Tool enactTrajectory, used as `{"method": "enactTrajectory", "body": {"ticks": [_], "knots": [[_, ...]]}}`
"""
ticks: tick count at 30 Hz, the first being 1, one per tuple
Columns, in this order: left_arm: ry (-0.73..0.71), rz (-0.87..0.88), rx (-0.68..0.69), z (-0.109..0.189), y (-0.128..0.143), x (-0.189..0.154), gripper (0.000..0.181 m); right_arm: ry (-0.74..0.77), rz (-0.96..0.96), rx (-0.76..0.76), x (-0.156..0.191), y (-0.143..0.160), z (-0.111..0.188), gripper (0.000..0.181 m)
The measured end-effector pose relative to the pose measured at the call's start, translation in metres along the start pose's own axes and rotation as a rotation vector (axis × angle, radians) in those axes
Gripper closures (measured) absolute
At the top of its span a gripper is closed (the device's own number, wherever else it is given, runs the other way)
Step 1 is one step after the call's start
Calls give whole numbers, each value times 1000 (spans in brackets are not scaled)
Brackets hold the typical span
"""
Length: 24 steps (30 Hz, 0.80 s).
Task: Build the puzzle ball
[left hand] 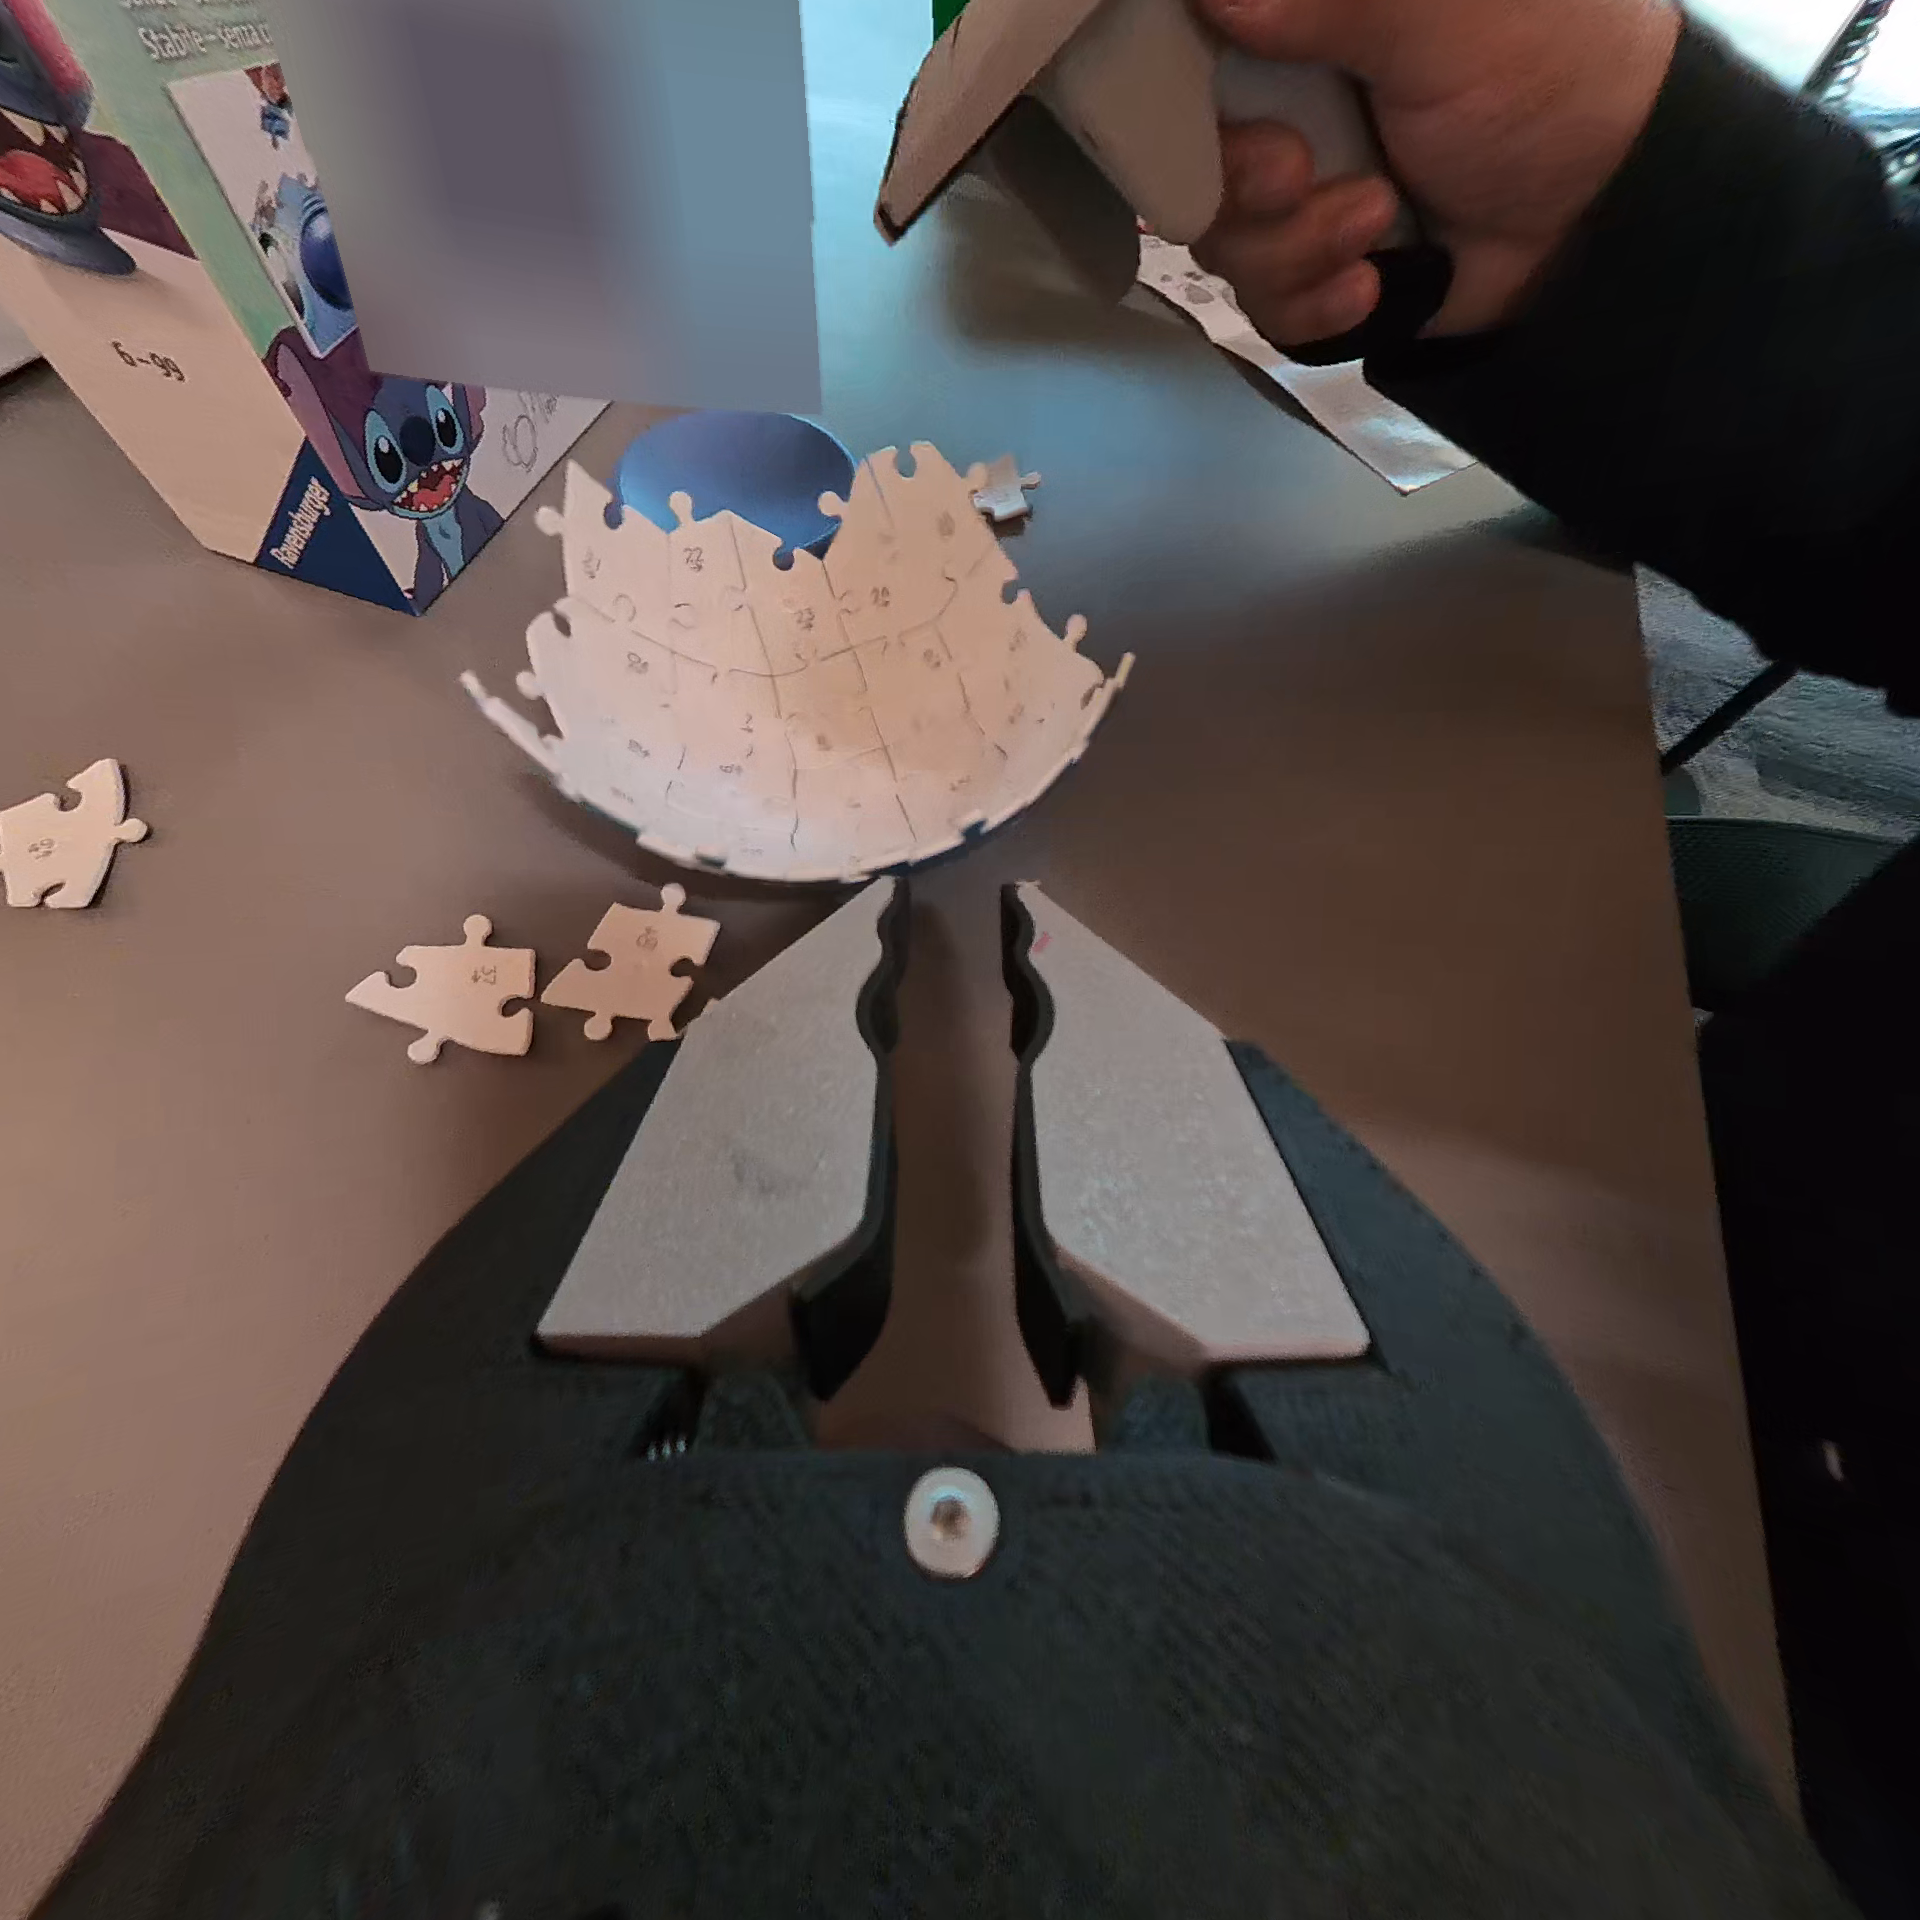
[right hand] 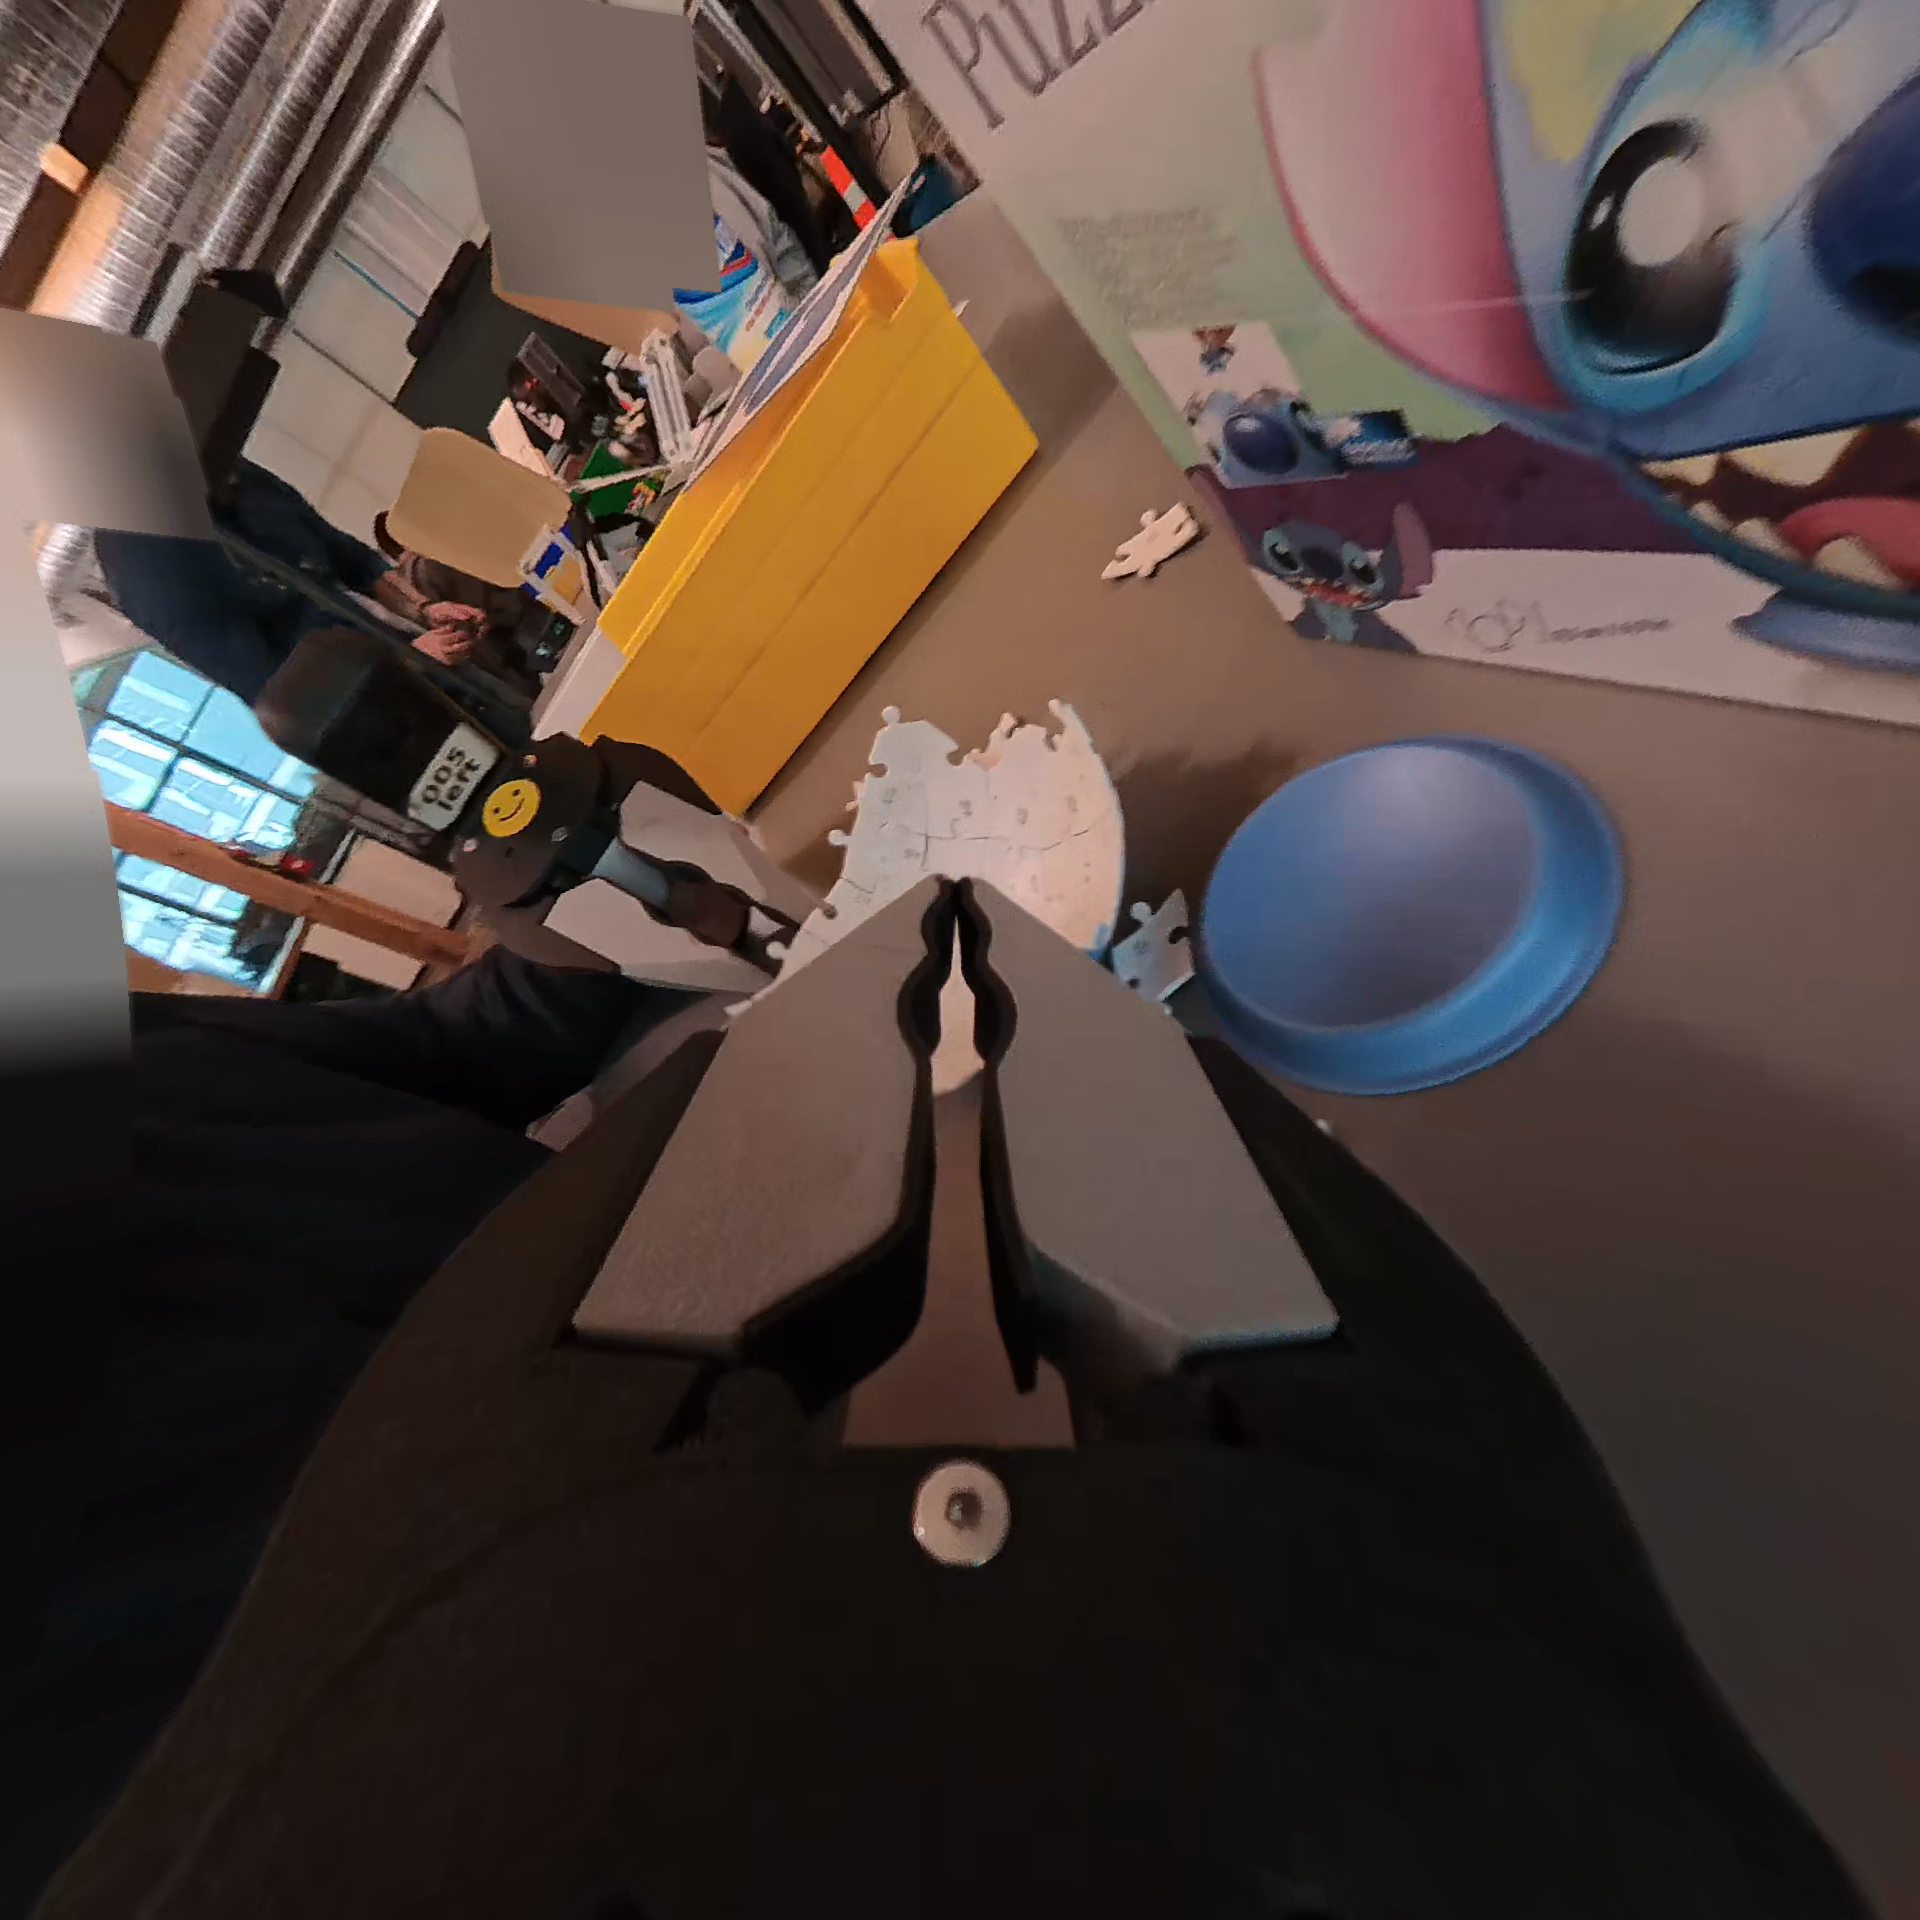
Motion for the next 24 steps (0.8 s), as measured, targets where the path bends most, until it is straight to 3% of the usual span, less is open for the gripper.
{"method": "enactTrajectory", "body": {"ticks": [7,16,17,18,24], "knots": [[42,15,5,-1,3,-1,165,35,58,-35,-14,-5,-2,181],[48,-16,23,2,5,-6,163,64,115,31,-25,7,-18,181],[57,-8,21,2,5,-7,163,65,117,35,-25,8,-18,180],[65,2,21,2,6,-6,163,65,115,40,-25,8,-19,167],[96,41,26,0,9,-3,162,57,107,45,-25,9,-22,165]]}}
Point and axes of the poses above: each gripper's, where its closed fingertips meet, z back along the fingers, y out of its underside, x = y × z across the jaws, the point moved 6 cm from there along z, back along the fingers, and after that the axes turned 3 degrees about -y, right-handed, at the moved point
